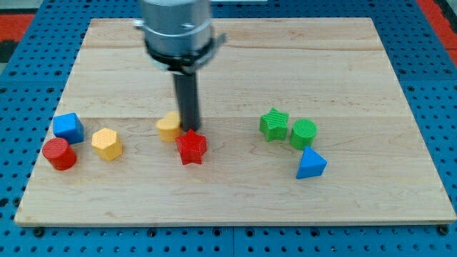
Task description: Push the red star into the hexagon
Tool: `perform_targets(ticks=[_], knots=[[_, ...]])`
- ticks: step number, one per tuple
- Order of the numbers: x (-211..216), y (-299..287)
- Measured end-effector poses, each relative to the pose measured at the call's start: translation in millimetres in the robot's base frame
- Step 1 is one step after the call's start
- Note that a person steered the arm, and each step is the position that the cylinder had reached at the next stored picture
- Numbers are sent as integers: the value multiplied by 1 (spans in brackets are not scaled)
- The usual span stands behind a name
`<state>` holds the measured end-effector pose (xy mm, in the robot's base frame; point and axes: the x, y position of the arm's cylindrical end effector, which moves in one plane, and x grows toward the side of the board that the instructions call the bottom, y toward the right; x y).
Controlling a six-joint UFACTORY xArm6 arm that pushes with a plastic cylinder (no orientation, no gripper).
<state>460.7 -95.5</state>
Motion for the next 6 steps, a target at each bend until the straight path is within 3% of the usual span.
perform_targets(ticks=[1, 3, 4, 5, 6], knots=[[4, -87], [4, 94], [47, 83], [42, -26], [34, -53]])
